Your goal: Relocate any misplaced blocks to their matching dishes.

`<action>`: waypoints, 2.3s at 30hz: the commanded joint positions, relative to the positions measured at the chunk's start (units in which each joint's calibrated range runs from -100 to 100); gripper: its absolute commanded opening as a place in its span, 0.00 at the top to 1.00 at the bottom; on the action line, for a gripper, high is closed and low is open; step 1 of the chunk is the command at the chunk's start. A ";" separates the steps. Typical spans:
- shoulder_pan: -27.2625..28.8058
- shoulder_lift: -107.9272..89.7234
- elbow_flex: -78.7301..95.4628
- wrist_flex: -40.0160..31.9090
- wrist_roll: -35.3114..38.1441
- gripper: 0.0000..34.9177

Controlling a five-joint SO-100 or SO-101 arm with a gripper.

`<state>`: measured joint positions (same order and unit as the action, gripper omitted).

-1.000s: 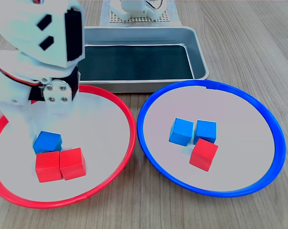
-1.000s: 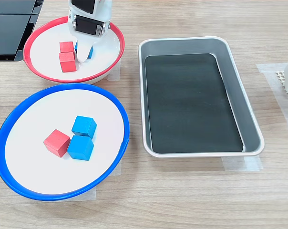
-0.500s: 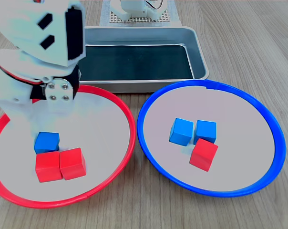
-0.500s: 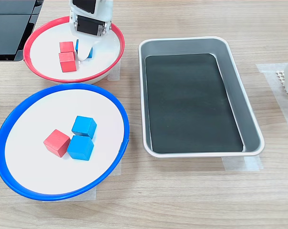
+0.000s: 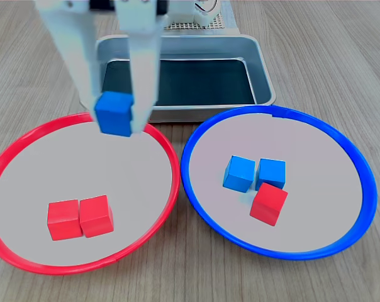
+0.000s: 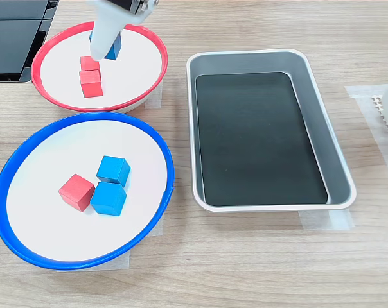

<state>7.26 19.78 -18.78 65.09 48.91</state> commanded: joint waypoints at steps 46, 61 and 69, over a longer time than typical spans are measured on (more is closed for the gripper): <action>-20.67 -0.12 15.92 -9.50 -11.14 0.65; -18.69 -4.55 8.63 -6.86 -9.82 0.55; -18.79 3.72 -1.02 -8.01 -13.72 0.61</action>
<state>-12.04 20.97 -13.79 57.59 36.70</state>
